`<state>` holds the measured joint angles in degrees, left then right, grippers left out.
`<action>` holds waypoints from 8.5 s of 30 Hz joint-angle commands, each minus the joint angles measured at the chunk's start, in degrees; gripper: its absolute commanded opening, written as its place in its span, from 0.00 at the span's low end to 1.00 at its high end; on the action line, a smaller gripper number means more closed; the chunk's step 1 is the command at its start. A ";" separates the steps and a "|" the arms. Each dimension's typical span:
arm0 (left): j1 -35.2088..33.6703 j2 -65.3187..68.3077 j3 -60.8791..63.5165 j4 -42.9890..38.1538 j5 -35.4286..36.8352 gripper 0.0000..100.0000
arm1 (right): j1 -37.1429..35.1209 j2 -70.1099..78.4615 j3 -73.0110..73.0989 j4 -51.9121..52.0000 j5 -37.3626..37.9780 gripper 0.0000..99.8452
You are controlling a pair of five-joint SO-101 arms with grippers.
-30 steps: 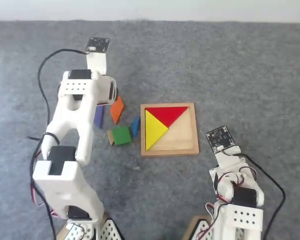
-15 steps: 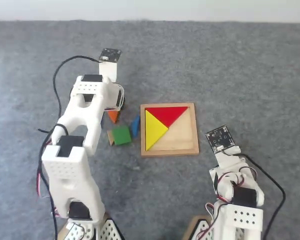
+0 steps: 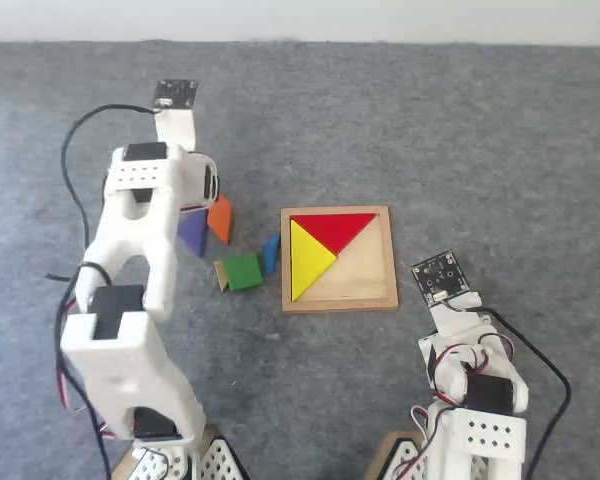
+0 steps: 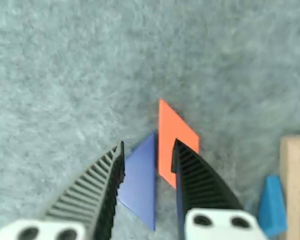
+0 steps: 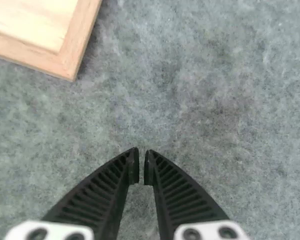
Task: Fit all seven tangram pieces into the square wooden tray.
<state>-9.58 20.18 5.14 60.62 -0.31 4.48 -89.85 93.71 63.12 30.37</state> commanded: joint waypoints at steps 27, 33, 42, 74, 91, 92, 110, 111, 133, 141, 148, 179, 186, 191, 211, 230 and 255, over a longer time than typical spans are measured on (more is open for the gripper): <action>8.53 9.05 -7.16 2.90 0.62 0.13 | -0.57 -0.57 -0.35 -0.75 0.53 0.04; 10.81 8.70 -9.01 5.19 2.11 0.11 | -0.57 -0.57 -0.35 -0.84 0.53 0.04; 11.69 8.70 -12.09 7.56 3.25 0.11 | -0.57 -0.57 -0.35 -0.92 0.53 0.04; 10.81 4.04 -4.26 8.70 -0.70 0.18 | -0.57 -0.57 -0.26 -0.92 0.35 0.04; 11.87 13.45 -11.38 13.01 -0.35 0.08 | -0.57 -0.57 -0.26 -0.92 0.35 0.04; 11.96 13.98 -12.09 13.01 -0.35 0.06 | -0.48 -0.57 -0.26 -0.92 0.26 0.04; 27.96 -2.73 -16.84 23.65 12.40 0.01 | 1.63 -0.57 -1.49 -0.92 -1.14 0.04; 30.24 -1.85 -17.10 23.56 15.03 0.01 | 1.63 -0.57 -1.41 -0.92 -1.14 0.04; 42.11 16.44 -29.32 16.35 21.63 0.08 | 1.63 -0.57 -1.41 -0.84 -1.14 0.04; 41.85 16.44 -29.49 15.91 20.22 0.20 | 1.54 -0.57 -1.41 -0.75 -1.14 0.04; 37.71 16.00 -29.49 13.01 20.04 0.20 | 1.54 -0.57 -1.41 -0.75 -1.14 0.04; 34.73 -23.30 31.78 -20.84 2.73 0.08 | 1.45 -0.57 -1.32 -0.75 -1.14 0.04; 36.40 -18.46 31.08 -20.84 2.73 0.07 | 1.45 -0.57 -1.32 -0.84 -1.14 0.04; 37.89 -11.96 23.43 -14.33 2.73 0.07 | 1.45 -0.57 -1.32 -0.92 -1.14 0.04; 41.14 -8.00 15.25 -11.96 2.29 0.07 | 1.45 -0.57 -1.32 -1.10 -1.14 0.04; 41.67 -5.27 14.64 -8.35 2.46 0.07 | -0.48 -0.57 -1.23 -0.84 -1.14 0.04; 40.26 -22.51 25.63 -9.76 2.20 0.05 | -0.40 -0.57 -1.41 -0.75 -1.14 0.04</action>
<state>30.77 9.36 20.44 54.90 2.51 4.22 -89.85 93.71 63.12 29.85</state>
